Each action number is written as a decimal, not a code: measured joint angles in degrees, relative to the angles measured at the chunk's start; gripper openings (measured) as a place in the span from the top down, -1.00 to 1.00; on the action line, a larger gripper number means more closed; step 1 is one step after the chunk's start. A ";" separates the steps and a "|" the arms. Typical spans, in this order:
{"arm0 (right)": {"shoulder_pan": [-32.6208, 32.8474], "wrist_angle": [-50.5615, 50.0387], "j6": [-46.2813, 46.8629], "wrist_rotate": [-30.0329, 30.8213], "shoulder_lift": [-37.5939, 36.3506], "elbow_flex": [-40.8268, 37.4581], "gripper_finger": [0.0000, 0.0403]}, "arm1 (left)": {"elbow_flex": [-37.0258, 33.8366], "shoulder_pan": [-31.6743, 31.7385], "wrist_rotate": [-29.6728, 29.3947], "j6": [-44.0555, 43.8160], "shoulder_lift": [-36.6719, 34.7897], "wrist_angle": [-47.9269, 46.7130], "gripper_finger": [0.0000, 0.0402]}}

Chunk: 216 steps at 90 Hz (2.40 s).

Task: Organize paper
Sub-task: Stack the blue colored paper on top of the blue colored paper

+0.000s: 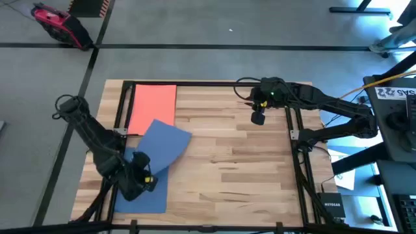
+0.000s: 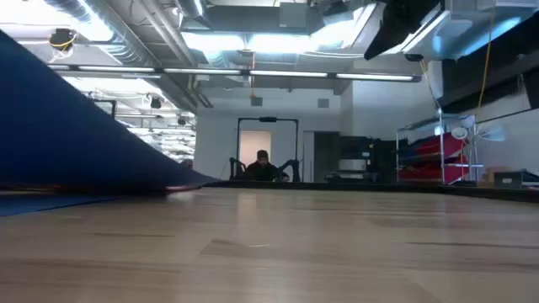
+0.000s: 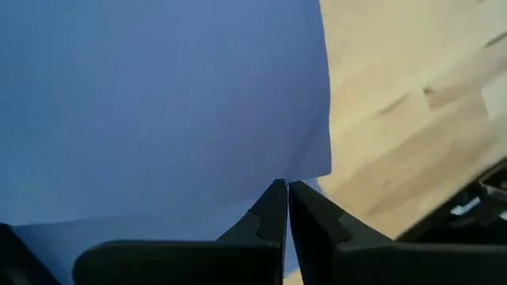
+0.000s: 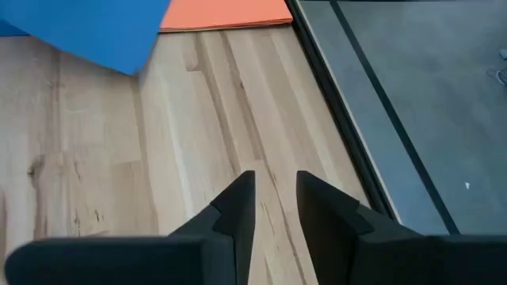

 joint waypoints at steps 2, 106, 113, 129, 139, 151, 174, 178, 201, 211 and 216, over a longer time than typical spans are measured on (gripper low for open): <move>0.00 0.02 0.00 0.00 -0.02 0.00 0.59 | 0.51 -0.54 0.26 -0.51 0.68 0.32 1.00; 0.00 0.20 -1.74 -0.45 0.07 0.01 0.59 | 23.65 -3.09 0.97 -5.50 25.10 -2.88 1.00; 0.00 0.14 -1.63 -0.44 0.30 0.02 0.59 | 23.65 -3.08 1.00 -2.82 25.32 -2.28 1.00; 0.04 0.11 -1.07 -0.44 0.53 0.02 0.59 | 21.51 -4.01 1.27 -1.57 25.38 4.78 1.00; 0.04 0.09 -0.92 -0.48 0.53 0.02 0.59 | 19.54 -5.05 1.47 -2.01 25.38 10.94 0.96; 0.04 0.02 -0.80 -0.46 0.55 0.02 0.59 | 17.70 -6.10 1.54 -4.59 25.38 14.14 0.78; 0.04 -0.05 -0.81 -0.42 0.53 0.02 0.59 | 17.14 -2.99 2.24 5.26 25.07 8.59 0.72; 0.04 -0.06 -0.81 -0.33 0.53 0.02 0.59 | 17.14 -1.48 2.34 7.69 25.05 8.21 0.82; 0.09 -0.09 -0.81 0.02 0.53 0.02 0.78 | 17.16 6.72 3.02 19.35 24.49 9.69 1.00; 0.09 -0.09 -1.33 0.02 0.53 0.02 0.94 | 17.16 9.31 3.04 29.57 24.49 10.45 1.00; 0.09 -0.09 -1.66 0.02 0.53 0.02 0.98 | 17.16 11.07 3.10 38.36 24.49 10.73 1.00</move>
